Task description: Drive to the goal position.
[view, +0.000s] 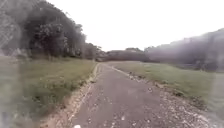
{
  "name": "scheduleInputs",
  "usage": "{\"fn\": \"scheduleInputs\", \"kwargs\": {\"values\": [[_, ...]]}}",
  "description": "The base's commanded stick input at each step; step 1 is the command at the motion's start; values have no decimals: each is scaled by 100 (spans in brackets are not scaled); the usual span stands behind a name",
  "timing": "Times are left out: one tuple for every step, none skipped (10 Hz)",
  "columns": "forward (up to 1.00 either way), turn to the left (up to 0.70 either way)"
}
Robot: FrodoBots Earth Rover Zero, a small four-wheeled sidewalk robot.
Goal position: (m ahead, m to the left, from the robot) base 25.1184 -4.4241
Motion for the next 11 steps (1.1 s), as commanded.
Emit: {"fn": "scheduleInputs", "kwargs": {"values": [[70,1],[70,1],[70,1],[70,1],[70,12],[70,14],[70,14],[70,1],[70,0],[70,0],[70,0]]}}
